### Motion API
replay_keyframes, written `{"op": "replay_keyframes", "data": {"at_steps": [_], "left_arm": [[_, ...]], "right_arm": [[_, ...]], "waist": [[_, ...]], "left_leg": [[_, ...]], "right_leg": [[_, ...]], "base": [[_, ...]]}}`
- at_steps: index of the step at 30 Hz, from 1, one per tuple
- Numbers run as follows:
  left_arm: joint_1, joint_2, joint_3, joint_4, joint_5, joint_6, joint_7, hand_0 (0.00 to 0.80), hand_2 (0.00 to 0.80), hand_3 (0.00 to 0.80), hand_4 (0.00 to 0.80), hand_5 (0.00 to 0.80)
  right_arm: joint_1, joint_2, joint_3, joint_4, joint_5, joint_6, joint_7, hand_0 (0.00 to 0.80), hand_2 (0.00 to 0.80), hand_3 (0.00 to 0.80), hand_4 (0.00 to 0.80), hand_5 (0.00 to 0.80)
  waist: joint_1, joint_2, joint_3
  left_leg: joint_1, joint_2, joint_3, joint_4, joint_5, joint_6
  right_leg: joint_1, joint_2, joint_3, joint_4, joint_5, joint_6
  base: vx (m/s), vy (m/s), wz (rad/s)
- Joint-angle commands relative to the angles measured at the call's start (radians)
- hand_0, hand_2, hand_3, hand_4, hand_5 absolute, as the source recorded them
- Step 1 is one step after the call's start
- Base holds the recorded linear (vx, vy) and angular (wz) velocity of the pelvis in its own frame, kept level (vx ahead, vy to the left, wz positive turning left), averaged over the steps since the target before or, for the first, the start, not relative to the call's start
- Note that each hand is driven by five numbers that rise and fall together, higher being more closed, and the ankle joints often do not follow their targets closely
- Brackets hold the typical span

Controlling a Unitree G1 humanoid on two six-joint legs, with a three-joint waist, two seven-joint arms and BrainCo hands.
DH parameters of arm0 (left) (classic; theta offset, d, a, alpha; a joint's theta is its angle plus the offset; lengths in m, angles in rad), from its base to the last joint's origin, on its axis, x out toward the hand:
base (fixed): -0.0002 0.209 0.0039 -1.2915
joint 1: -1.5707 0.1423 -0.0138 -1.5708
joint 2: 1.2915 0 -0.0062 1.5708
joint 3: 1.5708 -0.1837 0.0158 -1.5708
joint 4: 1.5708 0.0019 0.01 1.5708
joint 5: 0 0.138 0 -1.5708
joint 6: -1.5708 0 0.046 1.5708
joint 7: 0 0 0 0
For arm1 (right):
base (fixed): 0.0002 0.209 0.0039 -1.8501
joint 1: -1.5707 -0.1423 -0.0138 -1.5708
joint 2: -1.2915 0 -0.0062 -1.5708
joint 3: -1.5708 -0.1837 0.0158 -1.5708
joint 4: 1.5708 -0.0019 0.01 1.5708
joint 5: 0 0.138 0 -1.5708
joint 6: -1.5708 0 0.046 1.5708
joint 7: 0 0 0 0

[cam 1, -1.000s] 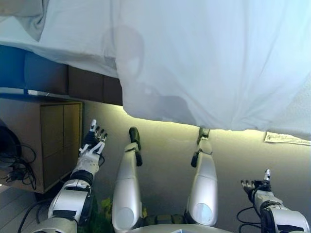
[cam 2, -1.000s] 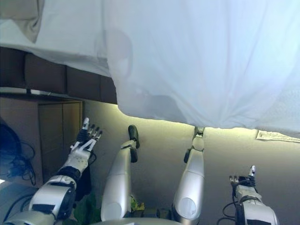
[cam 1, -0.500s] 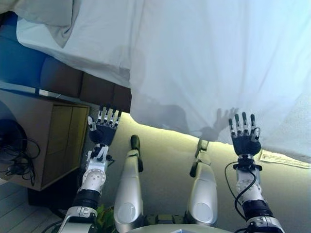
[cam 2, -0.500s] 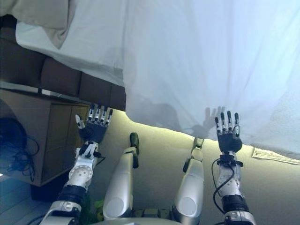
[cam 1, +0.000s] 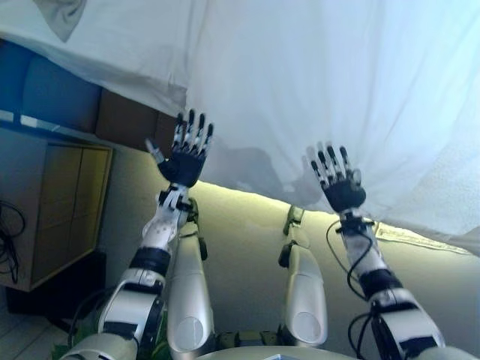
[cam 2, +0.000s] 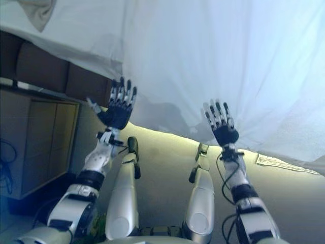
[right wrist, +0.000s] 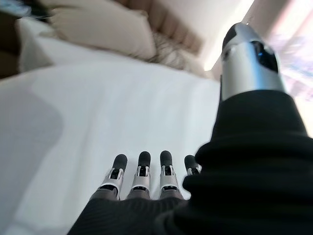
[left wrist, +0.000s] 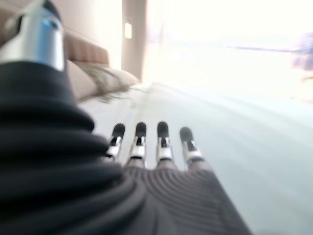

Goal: Make the bed neatly

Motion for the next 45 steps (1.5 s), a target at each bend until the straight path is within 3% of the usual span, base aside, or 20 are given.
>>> {"op": "replay_keyframes", "data": {"at_steps": [1, 4, 11, 15, 19, 25, 30, 39, 45], "left_arm": [[-0.076, 0.011, -0.029, -0.001, 0.052, 0.013, -0.056, 0.000, 0.000, 0.000, 0.000, 0.000], [-0.105, 0.014, -0.063, -0.016, 0.047, 0.022, -0.108, 0.000, 0.000, 0.000, 0.000, 0.000], [-0.130, -0.010, -0.098, -0.006, 0.030, 0.035, -0.160, 0.000, 0.000, 0.000, 0.000, 0.000], [-0.098, -0.045, -0.121, 0.036, 0.061, 0.017, -0.184, 0.000, 0.000, 0.000, 0.000, 0.000], [-0.092, -0.058, -0.122, 0.114, 0.141, 0.026, -0.171, 0.000, 0.000, 0.000, 0.000, 0.000], [-0.090, -0.099, -0.137, 0.295, 0.203, -0.004, -0.092, 0.000, 0.000, 0.000, 0.000, 0.000], [-0.072, -0.103, -0.115, 0.361, 0.223, -0.009, -0.045, 0.000, 0.000, 0.000, 0.000, 0.000], [0.005, -0.091, -0.123, 0.346, 0.262, -0.071, 0.010, 0.000, 0.000, 0.000, 0.000, 0.000], [0.072, -0.001, -0.127, 0.292, 0.347, -0.091, 0.002, 0.000, 0.000, 0.000, 0.000, 0.000]], "right_arm": [[-0.077, -0.106, -0.008, -0.021, 0.015, 0.019, 0.024, 0.000, 0.000, 0.000, 0.000, 0.000], [-0.116, -0.125, 0.010, -0.043, 0.030, 0.026, 0.041, 0.000, 0.000, 0.000, 0.000, 0.000], [-0.186, -0.119, 0.005, -0.002, 0.111, 0.068, 0.044, 0.000, 0.000, 0.000, 0.000, 0.000], [-0.155, -0.077, -0.016, 0.059, 0.103, 0.082, 0.092, 0.000, 0.000, 0.000, 0.000, 0.000], [-0.155, -0.050, -0.056, 0.165, 0.209, 0.129, 0.184, 0.000, 0.000, 0.000, 0.000, 0.000], [-0.187, -0.061, -0.121, 0.324, 0.225, 0.191, 0.118, 0.000, 0.000, 0.000, 0.000, 0.000], [-0.165, -0.078, -0.156, 0.383, 0.231, 0.185, 0.032, 0.000, 0.000, 0.000, 0.000, 0.000], [-0.038, -0.111, -0.188, 0.408, 0.300, 0.160, -0.123, 0.000, 0.000, 0.000, 0.000, 0.000], [0.129, -0.152, -0.237, 0.395, 0.375, 0.132, -0.127, 0.000, 0.000, 0.000, 0.000, 0.000]], "waist": [[0.038, 0.012, 0.014], [0.040, 0.010, 0.014], [0.031, 0.041, 0.014], [0.022, 0.060, 0.014], [0.015, 0.078, 0.014], [-0.003, 0.133, 0.014], [-0.008, 0.168, 0.014], [-0.016, 0.202, 0.014], [-0.046, 0.213, 0.014]], "left_leg": [[-0.039, -0.029, 0.020, -0.105, 0.131, 0.027], [-0.087, -0.034, 0.016, -0.092, 0.135, 0.026], [-0.229, -0.052, 0.001, -0.026, 0.119, 0.031], [-0.307, -0.065, -0.009, 0.032, 0.093, 0.041], [-0.377, -0.062, -0.010, 0.058, 0.080, 0.040], [-0.413, -0.054, 0.007, 0.015, 0.102, 0.036], [-0.431, -0.049, 0.022, -0.013, 0.117, 0.031], [-0.435, -0.036, 0.049, -0.050, 0.142, 0.027], [-0.372, -0.029, 0.091, -0.074, 0.152, 0.023]], "right_leg": [[-0.002, -0.063, 0.026, 0.027, 0.020, 0.034], [-0.050, -0.075, 0.033, 0.032, 0.031, 0.040], [-0.212, -0.075, 0.055, 0.096, 0.019, 0.036], [-0.302, -0.070, 0.076, 0.148, 0.005, 0.028], [-0.380, -0.070, 0.093, 0.172, 0.000, 0.030], [-0.458, -0.072, 0.126, 0.164, 0.001, 0.043], [-0.504, -0.079, 0.152, 0.157, 0.001, 0.045], [-0.538, -0.081, 0.179, 0.157, -0.003, 0.045], [-0.497, -0.079, 0.196, 0.151, -0.002, 0.038]], "base": [[0.000, 0.000, 0.00], [-0.020, -0.003, -0.02], [-0.035, 0.051, -0.03], [-0.017, 0.053, -0.05], [-0.036, 0.026, -0.04], [-0.020, 0.122, -0.08], [-0.013, 0.089, 0.02], [0.001, 0.061, -0.05], [0.021, 0.085, -0.04]]}}
